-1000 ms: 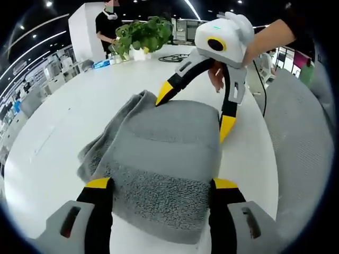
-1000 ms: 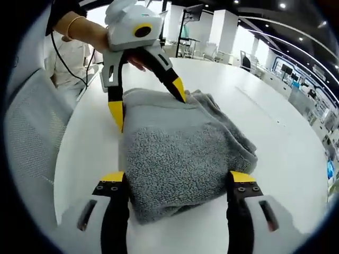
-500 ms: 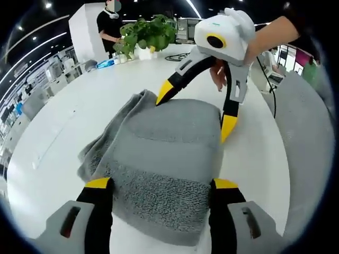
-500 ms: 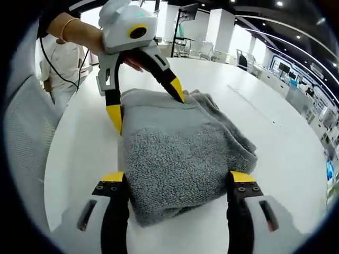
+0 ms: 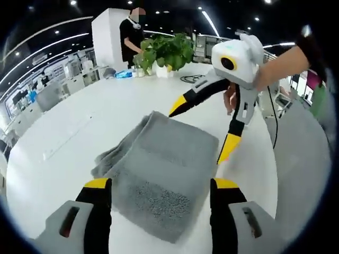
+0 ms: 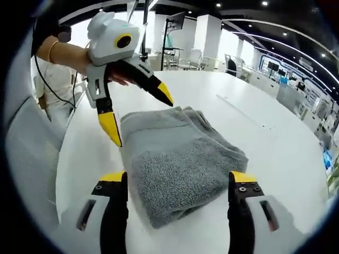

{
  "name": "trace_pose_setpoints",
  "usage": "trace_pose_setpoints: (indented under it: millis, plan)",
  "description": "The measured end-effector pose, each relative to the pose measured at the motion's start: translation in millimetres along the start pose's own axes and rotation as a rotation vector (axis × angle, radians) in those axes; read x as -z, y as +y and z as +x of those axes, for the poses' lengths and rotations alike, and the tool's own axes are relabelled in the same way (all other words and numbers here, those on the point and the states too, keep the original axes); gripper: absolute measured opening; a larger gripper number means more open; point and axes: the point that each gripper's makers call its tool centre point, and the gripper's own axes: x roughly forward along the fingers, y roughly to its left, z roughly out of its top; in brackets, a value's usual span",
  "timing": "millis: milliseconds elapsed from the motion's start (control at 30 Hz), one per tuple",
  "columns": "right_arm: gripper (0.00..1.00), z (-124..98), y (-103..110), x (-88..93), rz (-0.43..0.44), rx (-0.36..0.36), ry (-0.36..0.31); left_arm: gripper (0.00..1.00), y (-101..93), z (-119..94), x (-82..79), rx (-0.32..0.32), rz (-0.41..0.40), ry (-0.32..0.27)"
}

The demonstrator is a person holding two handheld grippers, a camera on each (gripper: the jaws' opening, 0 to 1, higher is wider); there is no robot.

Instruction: Fold the towel on the table until its edges align and the towel forms a compact rectangular stack.

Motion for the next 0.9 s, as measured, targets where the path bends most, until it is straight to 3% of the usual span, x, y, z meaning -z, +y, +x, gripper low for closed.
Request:
trace_pose_setpoints:
  millis: [100,333,400,567,900]
  plan:
    - [0.79,-13.4,0.6,-9.8,0.028,0.036,-0.03,0.8,2.6,-16.1,-9.3,-0.063,-0.049,-0.055]
    - [0.83,-47.7,2.4,-26.7,0.106,0.125,-0.082,0.81,2.1,-57.3,-18.8,-0.129,-0.118,-0.131]
    - [0.83,-60.2,3.4,-35.3,0.15,0.162,-0.116,0.81,3.9,-70.3,-25.2,-0.157,-0.136,-0.18]
    - [0.87,-85.7,12.7,-47.5,0.218,0.215,-0.17,0.83,-0.6,-96.4,-29.0,-0.18,-0.167,-0.213]
    - [0.91,-122.1,35.9,-58.0,0.27,0.269,-0.218,0.92,-11.5,-141.0,-31.9,-0.246,-0.212,-0.278]
